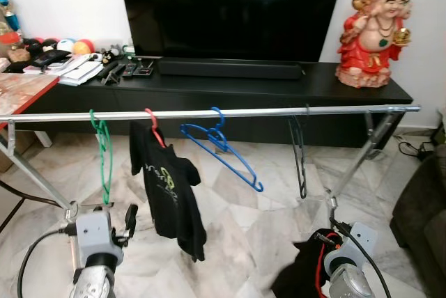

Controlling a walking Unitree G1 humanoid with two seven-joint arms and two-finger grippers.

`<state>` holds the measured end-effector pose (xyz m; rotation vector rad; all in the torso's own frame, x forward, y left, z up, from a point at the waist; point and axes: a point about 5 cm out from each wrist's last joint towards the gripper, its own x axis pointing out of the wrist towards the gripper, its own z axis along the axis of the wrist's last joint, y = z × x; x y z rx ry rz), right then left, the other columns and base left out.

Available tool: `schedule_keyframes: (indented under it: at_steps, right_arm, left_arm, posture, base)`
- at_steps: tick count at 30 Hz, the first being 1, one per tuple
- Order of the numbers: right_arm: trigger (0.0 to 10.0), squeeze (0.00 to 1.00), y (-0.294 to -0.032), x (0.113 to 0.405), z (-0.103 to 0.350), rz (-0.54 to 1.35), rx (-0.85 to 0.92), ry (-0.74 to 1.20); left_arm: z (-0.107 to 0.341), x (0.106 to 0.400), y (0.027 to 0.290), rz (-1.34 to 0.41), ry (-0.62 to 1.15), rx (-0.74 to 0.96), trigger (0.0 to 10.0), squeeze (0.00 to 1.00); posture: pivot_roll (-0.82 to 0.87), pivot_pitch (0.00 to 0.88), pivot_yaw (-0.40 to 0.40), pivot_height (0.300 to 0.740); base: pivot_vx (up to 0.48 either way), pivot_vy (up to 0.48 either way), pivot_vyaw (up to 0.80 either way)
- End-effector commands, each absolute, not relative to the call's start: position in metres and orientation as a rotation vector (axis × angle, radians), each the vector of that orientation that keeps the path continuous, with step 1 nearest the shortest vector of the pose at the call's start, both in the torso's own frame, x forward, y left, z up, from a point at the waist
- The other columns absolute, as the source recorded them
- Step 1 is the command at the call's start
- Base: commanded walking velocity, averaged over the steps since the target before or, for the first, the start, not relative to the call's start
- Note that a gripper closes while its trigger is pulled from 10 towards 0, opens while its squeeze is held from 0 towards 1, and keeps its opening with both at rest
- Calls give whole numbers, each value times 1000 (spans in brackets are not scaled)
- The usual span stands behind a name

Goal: Hang hanger

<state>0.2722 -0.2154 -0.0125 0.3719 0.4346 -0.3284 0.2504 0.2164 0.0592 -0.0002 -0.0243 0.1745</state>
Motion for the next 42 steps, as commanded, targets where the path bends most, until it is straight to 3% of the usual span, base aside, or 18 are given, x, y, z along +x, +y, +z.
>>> schedule_keyframes:
  at_steps: [1,10,30,42]
  right_arm:
    - [10000,0,-221,278,-5,-334,374,394]
    - [10000,0,-220,279,-5,-322,363,387]
    - [10000,0,-213,283,-4,-285,362,392]
    - [10000,0,-214,286,-1,-288,362,381]
  left_arm:
    - [71,259,209,150,-54,0,10000,0]
    - [87,269,201,115,-98,14,10000,0]
    - [90,266,184,-36,-37,31,10000,0]
    - [91,261,185,-25,-40,58,10000,0]
  posture:
    - [-20,0,29,740]
    - [-15,0,26,740]
    - [-16,30,16,740]
    - [-19,51,9,740]
  base:
    - [0,-461,0]
    - [0,-407,0]
    - [0,0,0]
    - [0,0,0]
